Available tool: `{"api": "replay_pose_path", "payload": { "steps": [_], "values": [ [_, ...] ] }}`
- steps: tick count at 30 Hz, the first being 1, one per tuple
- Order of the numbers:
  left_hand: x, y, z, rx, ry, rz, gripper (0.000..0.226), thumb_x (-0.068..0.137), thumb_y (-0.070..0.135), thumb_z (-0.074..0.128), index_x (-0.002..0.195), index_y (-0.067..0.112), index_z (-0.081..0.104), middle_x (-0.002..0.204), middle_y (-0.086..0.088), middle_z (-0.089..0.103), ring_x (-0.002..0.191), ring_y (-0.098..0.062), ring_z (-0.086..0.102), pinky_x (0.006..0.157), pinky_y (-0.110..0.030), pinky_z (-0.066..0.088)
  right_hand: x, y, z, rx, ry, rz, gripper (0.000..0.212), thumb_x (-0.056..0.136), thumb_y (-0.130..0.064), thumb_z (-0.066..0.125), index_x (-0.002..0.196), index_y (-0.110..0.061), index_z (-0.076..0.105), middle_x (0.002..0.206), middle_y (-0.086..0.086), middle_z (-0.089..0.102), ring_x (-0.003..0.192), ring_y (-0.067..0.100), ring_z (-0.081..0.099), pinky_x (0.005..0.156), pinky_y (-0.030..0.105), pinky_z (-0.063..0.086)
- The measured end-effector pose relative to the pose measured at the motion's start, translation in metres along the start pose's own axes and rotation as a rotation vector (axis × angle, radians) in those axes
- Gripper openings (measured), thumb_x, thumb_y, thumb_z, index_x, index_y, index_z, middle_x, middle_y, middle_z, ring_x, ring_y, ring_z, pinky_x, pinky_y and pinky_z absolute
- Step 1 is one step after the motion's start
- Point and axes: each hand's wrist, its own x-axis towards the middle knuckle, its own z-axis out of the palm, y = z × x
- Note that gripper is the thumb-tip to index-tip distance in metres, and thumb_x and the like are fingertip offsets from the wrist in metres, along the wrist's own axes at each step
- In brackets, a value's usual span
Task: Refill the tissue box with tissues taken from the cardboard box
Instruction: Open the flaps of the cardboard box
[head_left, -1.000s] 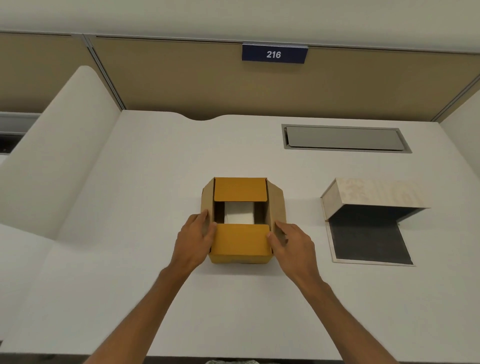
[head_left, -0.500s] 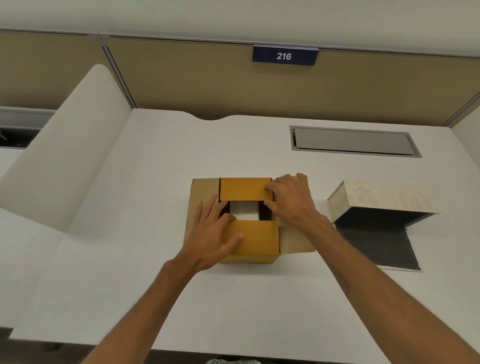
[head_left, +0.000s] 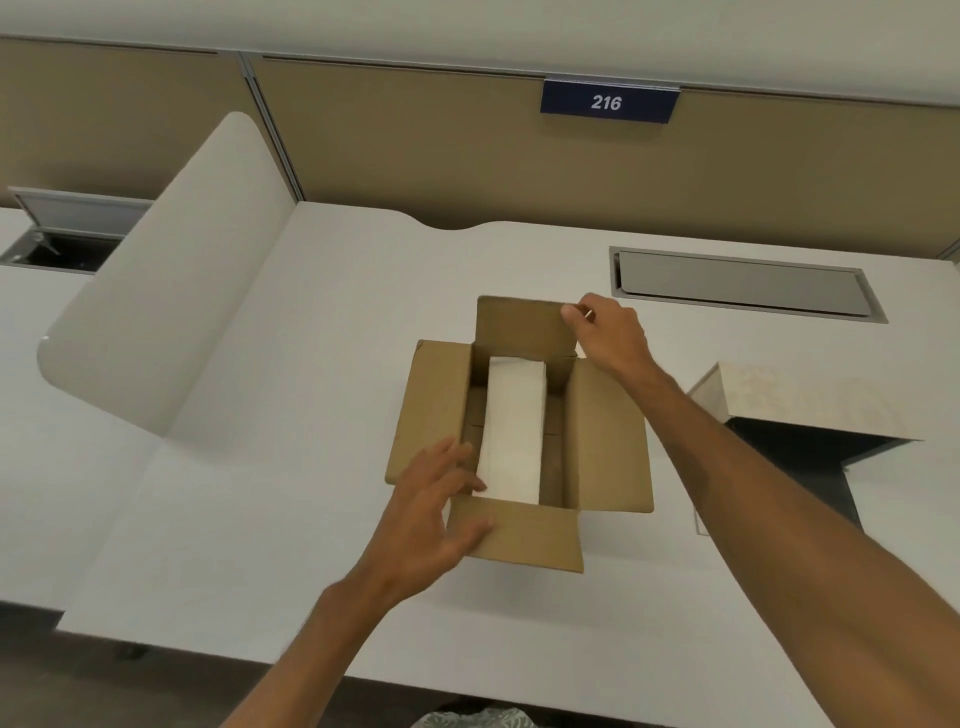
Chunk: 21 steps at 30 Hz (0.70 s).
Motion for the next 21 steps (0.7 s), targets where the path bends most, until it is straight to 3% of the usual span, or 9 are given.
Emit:
{"api": "replay_pose_path", "payload": {
  "steps": [3, 5, 7, 10, 14, 17, 21],
  "values": [
    [-0.004, -0.014, 0.007, 0.109, -0.072, -0.04, 0.078, 0.084, 0.069, 0.057, 0.15, 0.047, 0.022, 0.161, 0.031, -0.007, 0.147, 0.005, -0.015, 0.12, -0.033, 0.005, 0.008, 0.002, 0.004, 0.0, 0.012, 0.059, 0.025, 0.096, -0.037, 0.056, 0.098, -0.012, 0.056, 0.094, 0.007, 0.061, 0.089, 0.028, 0.062, 0.067, 0.031, 0.042],
    [-0.004, -0.022, 0.012, 0.192, -0.066, -0.011, 0.092, 0.084, 0.073, 0.053, 0.154, 0.044, 0.0, 0.16, 0.029, -0.019, 0.146, 0.005, -0.021, 0.12, -0.029, -0.004, 0.007, 0.004, 0.009, -0.145, 0.055, -0.015, 0.034, 0.093, -0.027, 0.064, 0.119, -0.01, 0.05, 0.115, 0.012, 0.056, 0.097, 0.028, 0.058, 0.073, 0.036, 0.046],
    [-0.003, -0.027, 0.015, 0.244, -0.056, -0.007, 0.099, 0.085, 0.073, 0.052, 0.155, 0.04, -0.01, 0.159, 0.029, -0.023, 0.145, 0.004, -0.023, 0.12, -0.024, -0.012, 0.003, 0.007, 0.015, -0.265, 0.077, -0.134, 0.051, 0.09, -0.018, 0.066, 0.135, -0.01, 0.043, 0.134, 0.015, 0.047, 0.113, 0.032, 0.053, 0.087, 0.042, 0.048],
    [-0.001, -0.032, 0.021, 0.276, -0.027, -0.043, 0.105, 0.085, 0.07, 0.055, 0.154, 0.037, -0.017, 0.159, 0.028, -0.023, 0.145, 0.006, -0.023, 0.12, -0.024, -0.01, -0.004, 0.01, 0.023, -0.362, 0.014, -0.277, 0.062, 0.095, -0.023, 0.06, 0.149, -0.013, 0.033, 0.155, 0.013, 0.033, 0.138, 0.032, 0.037, 0.109, 0.048, 0.035],
    [-0.001, -0.036, 0.026, 0.317, -0.018, -0.002, 0.102, 0.088, 0.068, 0.052, 0.156, 0.03, -0.013, 0.163, 0.019, -0.02, 0.15, -0.003, -0.016, 0.119, -0.023, -0.01, -0.009, 0.018, 0.027, -0.455, -0.076, -0.308, 0.079, 0.096, -0.045, 0.055, 0.156, -0.011, 0.017, 0.166, 0.01, 0.013, 0.151, 0.03, 0.015, 0.119, 0.053, 0.019],
    [0.0, -0.037, 0.027, 0.311, -0.013, -0.008, 0.1, 0.088, 0.067, 0.053, 0.157, 0.03, -0.01, 0.164, 0.018, -0.017, 0.15, -0.003, -0.014, 0.119, -0.02, -0.011, -0.004, 0.027, 0.03, -0.547, -0.15, -0.363, 0.063, 0.1, -0.048, 0.043, 0.149, -0.01, 0.032, 0.165, 0.009, 0.017, 0.152, 0.03, 0.014, 0.12, 0.056, 0.013],
    [0.0, -0.037, 0.028, 0.316, -0.005, -0.011, 0.099, 0.088, 0.067, 0.052, 0.157, 0.029, -0.009, 0.164, 0.018, -0.016, 0.15, -0.004, -0.014, 0.119, -0.021, -0.009, 0.0, 0.036, 0.038, -0.573, -0.19, -0.35, 0.041, 0.104, -0.037, 0.034, 0.134, -0.014, 0.052, 0.154, 0.01, 0.039, 0.147, 0.029, 0.026, 0.118, 0.056, 0.015]
  ]
}}
